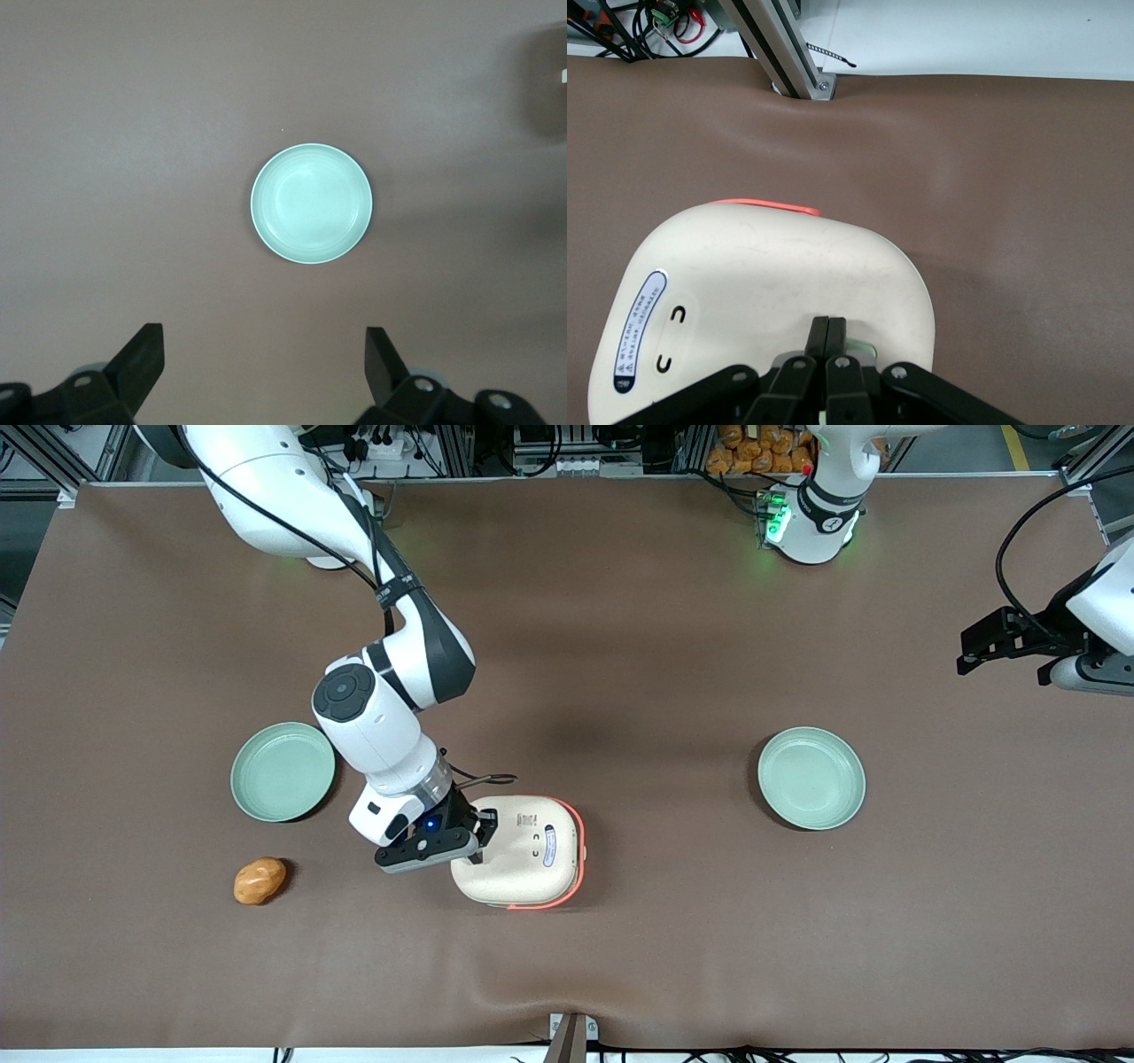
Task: Press rice cooker button with right arm
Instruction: 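Press down on the lid button with the closed right gripper fingertips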
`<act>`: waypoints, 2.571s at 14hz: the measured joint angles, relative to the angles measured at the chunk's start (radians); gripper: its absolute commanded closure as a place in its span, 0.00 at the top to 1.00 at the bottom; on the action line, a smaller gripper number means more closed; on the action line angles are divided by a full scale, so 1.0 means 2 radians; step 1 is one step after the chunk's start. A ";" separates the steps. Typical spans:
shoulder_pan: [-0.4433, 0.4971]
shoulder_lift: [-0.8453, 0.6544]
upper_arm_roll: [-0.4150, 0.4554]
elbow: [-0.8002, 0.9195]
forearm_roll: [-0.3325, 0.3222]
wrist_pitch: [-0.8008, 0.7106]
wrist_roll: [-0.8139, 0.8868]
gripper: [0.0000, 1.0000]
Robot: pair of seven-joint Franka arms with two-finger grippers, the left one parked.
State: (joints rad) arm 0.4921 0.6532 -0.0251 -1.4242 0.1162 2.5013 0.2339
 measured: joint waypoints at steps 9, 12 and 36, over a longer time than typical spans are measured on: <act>0.000 0.000 -0.001 -0.001 0.001 0.000 0.001 0.00; 0.000 0.000 -0.002 -0.004 0.001 0.002 0.002 0.00; 0.000 0.002 -0.003 -0.001 0.025 -0.001 0.004 0.00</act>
State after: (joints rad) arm 0.4928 0.6569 -0.0309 -1.4258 0.1668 2.4993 0.2426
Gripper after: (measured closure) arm 0.991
